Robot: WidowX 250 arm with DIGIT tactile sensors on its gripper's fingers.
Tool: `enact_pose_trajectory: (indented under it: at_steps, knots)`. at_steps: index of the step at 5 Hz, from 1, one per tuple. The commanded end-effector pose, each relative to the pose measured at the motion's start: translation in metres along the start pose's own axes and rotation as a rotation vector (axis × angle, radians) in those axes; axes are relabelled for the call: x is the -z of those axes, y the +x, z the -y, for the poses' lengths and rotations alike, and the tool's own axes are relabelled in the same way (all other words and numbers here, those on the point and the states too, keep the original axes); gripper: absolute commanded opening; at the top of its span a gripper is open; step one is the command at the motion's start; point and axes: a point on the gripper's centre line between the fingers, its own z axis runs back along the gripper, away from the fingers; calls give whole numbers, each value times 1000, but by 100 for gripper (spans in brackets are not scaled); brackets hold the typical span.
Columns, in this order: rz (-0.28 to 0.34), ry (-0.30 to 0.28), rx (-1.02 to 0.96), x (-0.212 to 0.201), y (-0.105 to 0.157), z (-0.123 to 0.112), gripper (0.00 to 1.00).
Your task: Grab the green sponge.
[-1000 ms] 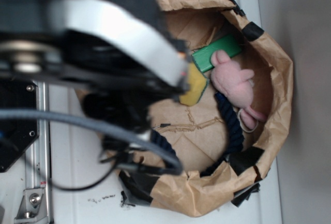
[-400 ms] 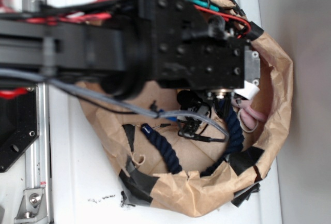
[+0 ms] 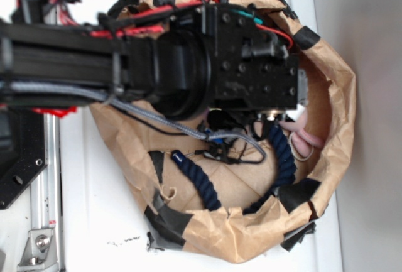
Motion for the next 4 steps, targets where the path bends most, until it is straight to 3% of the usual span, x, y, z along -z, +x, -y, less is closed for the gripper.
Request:
enact_pose_trajectory:
  at_steps: [1, 3, 4]
  knots:
    - [42, 1, -42, -23, -3, -4, 0]
    - [155, -20, -94, -104, -7, -9, 0]
    - [220, -76, -301, -125, -14, -16, 0]
